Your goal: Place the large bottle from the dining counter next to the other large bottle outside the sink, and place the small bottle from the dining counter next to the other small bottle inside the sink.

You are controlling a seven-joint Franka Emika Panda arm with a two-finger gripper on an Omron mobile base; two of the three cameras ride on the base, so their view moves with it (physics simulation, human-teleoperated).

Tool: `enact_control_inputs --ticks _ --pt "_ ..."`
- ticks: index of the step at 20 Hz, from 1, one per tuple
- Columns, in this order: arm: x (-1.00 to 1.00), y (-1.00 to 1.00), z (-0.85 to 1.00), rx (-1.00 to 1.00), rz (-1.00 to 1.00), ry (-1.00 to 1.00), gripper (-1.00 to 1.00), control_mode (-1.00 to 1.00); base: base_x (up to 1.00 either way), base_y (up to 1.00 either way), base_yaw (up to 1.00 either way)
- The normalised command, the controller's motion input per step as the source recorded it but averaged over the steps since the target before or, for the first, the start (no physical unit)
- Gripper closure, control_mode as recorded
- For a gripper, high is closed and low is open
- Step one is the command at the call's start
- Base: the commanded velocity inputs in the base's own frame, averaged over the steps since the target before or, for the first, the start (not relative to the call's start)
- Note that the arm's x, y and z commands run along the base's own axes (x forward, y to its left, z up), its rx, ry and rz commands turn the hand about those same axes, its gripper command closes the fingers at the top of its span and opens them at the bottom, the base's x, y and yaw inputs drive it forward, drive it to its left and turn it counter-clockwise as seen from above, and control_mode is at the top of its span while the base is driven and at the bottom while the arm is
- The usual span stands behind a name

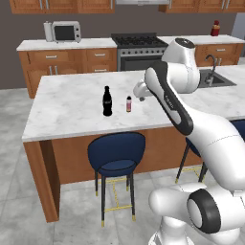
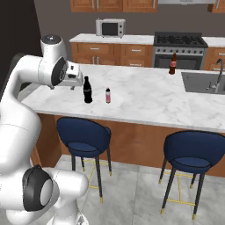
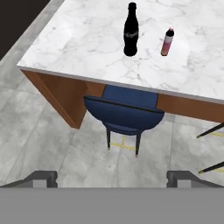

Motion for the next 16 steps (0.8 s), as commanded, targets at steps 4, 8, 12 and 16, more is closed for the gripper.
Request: enact_control_inputs --ticks 4,8,12,16 --pt "0.0 0.0 0.0 0.0 0.0 0.0 -1.0 1.0 0.0 0.0 0.0" --pt "0.0 0.0 0.0 0.0 0.0 0.0 -1.0 1.0 0.0 0.0 0.0" --pt "0.0 0.0 0.0 0.0 0.0 0.0 -1.0 1.0 0.0 0.0 0.0" --pt "0.0 0.0 0.0 0.0 0.0 0.0 -1.0 1.0 0.23 0.09 0.0"
